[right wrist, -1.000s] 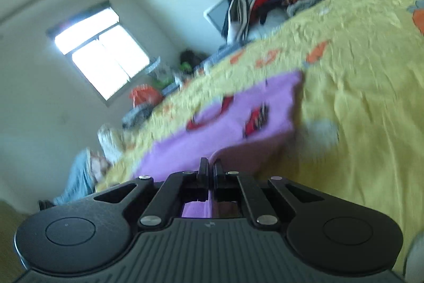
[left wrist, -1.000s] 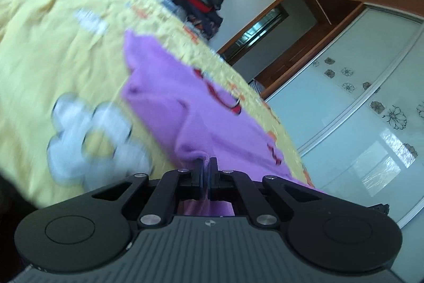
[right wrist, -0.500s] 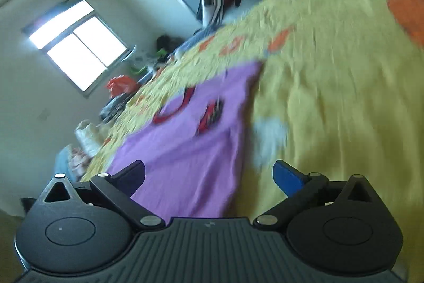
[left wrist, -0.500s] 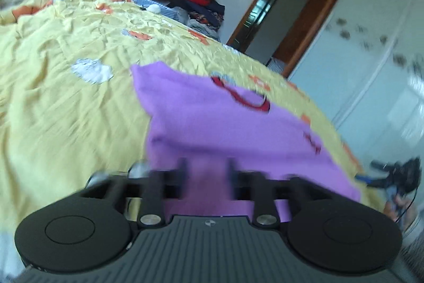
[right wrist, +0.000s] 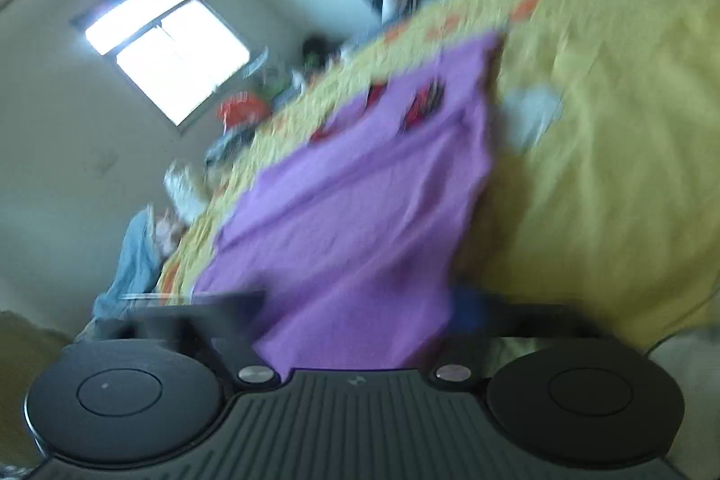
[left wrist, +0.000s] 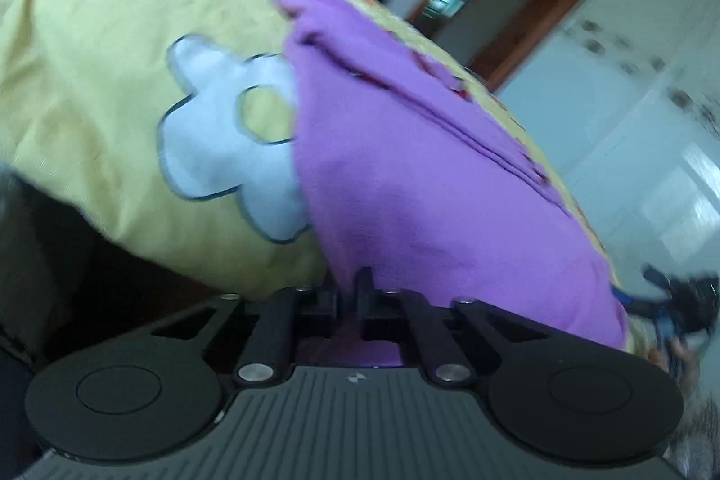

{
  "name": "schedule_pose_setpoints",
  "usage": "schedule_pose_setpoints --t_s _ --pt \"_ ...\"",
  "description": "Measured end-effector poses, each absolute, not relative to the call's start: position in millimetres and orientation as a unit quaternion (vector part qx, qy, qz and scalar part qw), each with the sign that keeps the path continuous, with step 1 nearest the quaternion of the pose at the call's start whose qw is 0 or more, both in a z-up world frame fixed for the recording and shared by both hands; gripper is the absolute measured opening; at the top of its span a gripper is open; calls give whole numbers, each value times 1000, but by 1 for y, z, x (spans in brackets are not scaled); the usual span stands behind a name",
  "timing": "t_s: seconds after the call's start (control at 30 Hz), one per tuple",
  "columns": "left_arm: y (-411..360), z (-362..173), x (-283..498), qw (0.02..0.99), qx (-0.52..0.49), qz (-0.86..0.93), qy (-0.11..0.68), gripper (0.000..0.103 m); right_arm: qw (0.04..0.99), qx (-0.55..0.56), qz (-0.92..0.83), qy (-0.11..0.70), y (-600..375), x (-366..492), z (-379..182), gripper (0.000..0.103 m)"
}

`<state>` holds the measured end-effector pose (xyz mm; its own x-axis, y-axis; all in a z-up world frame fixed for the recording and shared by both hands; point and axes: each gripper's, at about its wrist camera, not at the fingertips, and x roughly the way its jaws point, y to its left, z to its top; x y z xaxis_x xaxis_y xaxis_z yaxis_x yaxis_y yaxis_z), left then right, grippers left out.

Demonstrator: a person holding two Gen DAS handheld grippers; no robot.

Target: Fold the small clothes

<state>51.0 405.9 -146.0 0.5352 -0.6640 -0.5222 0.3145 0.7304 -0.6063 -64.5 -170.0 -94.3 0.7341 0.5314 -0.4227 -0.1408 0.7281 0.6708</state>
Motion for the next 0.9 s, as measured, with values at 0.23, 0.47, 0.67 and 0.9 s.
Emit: schedule_pose_setpoints --t_s 0.23,0.47,0.67,0.9 --pt "428 -126 33 844 -306 -295 327 1 864 371 215 263 -164 -68 -85 5" --pt "415 -74 72 858 -285 -315 290 2 865 398 228 205 -178 -33 -48 4" --pt "377 -57 128 870 -243 -313 294 2 883 378 188 203 -199 6 -45 4" --pt "379 -81 164 880 -238 -255 322 2 895 357 96 250 -226 21 -75 4"
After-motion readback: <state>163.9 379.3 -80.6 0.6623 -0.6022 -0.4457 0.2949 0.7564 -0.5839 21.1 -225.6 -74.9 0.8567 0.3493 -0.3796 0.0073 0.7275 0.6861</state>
